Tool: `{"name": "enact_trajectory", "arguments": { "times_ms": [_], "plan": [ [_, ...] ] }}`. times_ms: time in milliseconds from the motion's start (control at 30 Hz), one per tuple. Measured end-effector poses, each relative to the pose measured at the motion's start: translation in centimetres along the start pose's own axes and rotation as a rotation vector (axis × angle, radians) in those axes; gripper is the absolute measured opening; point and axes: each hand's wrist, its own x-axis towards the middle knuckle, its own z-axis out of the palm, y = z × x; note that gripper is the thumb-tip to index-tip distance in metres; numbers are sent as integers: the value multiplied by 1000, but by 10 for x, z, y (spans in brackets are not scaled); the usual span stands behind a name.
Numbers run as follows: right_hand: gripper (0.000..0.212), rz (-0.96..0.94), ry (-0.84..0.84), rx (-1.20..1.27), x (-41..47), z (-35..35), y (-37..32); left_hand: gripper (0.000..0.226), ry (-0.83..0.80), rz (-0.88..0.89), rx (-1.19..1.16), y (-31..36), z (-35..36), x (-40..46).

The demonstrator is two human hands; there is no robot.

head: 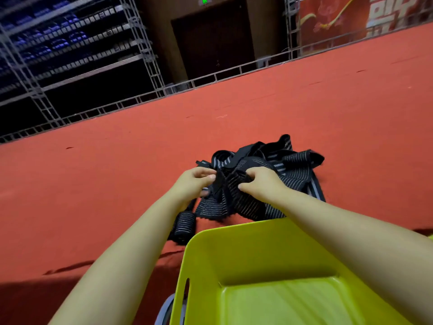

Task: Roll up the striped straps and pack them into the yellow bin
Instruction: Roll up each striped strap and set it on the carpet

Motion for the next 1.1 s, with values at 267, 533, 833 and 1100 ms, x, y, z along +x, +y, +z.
{"name": "enact_trajectory", "arguments": {
  "times_ms": [267,533,833,1100],
  "plan": [
    [43,107,-61,-54,-4,-20,29,19,81,-167,629,-48,-1,48],
    [57,146,-81,-79,-1,-26,55,27,-16,-262,948,-75,16,67],
    [46,168,-42,-87,2,-25,63,26,42,-279,937,-75,18,68],
    [41,177,15,-76,-2,-32,65,19,30,-250,1022,-71,25,57]
  ]
}}
